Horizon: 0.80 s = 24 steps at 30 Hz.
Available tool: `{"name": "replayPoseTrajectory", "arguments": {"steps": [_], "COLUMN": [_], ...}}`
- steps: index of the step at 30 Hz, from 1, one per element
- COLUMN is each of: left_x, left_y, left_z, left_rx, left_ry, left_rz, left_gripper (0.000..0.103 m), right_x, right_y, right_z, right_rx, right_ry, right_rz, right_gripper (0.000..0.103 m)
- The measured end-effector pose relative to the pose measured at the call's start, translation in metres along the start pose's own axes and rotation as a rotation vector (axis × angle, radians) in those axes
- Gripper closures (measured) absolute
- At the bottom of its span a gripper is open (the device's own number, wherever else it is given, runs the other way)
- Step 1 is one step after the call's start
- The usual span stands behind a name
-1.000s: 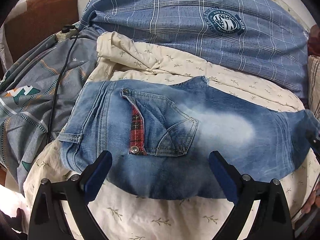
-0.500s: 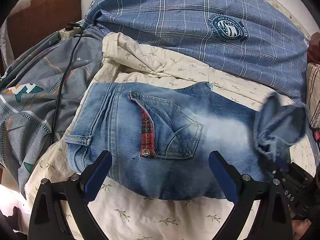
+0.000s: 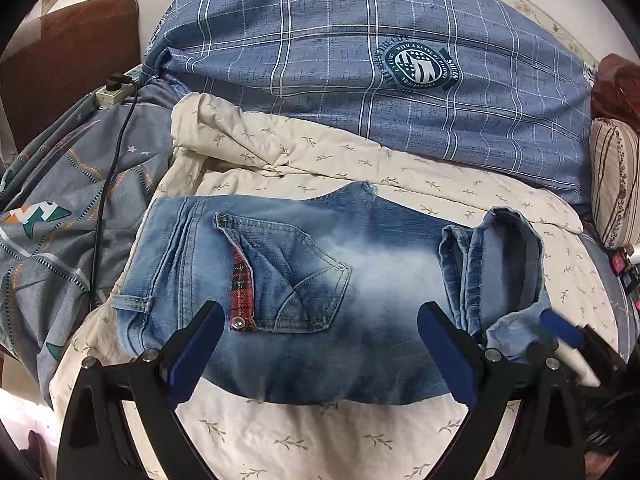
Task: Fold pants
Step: 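Lower the hems onto the jeans and open the right gripper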
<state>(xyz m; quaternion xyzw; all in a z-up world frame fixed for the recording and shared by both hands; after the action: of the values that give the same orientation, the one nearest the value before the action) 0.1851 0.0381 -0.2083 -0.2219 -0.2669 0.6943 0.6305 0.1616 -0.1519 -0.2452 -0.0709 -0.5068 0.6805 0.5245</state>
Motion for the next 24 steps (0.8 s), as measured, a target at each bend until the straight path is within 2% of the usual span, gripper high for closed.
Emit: {"name": "replayPoseTrajectory", "arguments": {"steps": [3,6,8,10,11,13,17,18,21,24], "left_x": [-0.005,-0.024,-0.042,-0.059,-0.070,-0.096,-0.142,-0.152,-0.150,-0.132], "left_y": [-0.006,-0.018,-0.032,-0.044,-0.047,-0.051,-0.050,-0.046,-0.036,-0.034], "left_z": [0.008,0.013,0.013,0.011,0.010,0.007,-0.006,-0.018,-0.056,-0.089], "left_rx": [-0.011,-0.017,-0.031,-0.035,-0.030,-0.021,-0.041,-0.021,0.007,0.025], "left_ry": [0.003,0.041,0.051,0.057,0.076,0.104,0.096,0.059,-0.135,-0.249], "left_rz": [0.002,-0.006,-0.020,-0.020,-0.023,-0.041,-0.123,-0.177,-0.286,-0.324], "left_gripper": [0.005,0.005,0.005,0.006,0.005,0.005,0.005,0.005,0.005,0.005], "right_x": [-0.015,-0.041,-0.057,-0.069,-0.073,-0.077,-0.076,-0.076,-0.071,-0.067], "right_y": [-0.014,-0.017,-0.013,-0.007,-0.005,-0.001,0.006,0.007,0.009,0.009], "right_z": [0.020,0.032,0.035,0.033,0.031,0.031,0.022,0.021,0.021,0.024], "right_rx": [-0.100,-0.131,-0.125,-0.096,-0.080,-0.061,-0.018,-0.009,0.003,-0.002], "right_ry": [0.011,0.057,0.101,0.139,0.163,0.193,0.226,0.234,0.227,0.219], "right_rz": [-0.063,-0.154,-0.203,-0.236,-0.233,-0.214,-0.179,-0.171,-0.145,-0.118], "right_gripper": [0.027,0.027,0.028,0.039,0.040,0.041,0.042,0.042,0.042,0.042]}}
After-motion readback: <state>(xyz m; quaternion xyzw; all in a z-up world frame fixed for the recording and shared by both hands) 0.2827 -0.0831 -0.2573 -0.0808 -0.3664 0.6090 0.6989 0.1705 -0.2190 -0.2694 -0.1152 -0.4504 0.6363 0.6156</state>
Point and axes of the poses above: each gripper's, at about its wrist camera, not at the fingertips, and z roughly against the way its jaws point, x to its left, y to its underside, the point moved 10 cm from there along -z, roughly the way its jaws point, and after that the axes turned 7 degrees about -y, right-handed, at the moved point
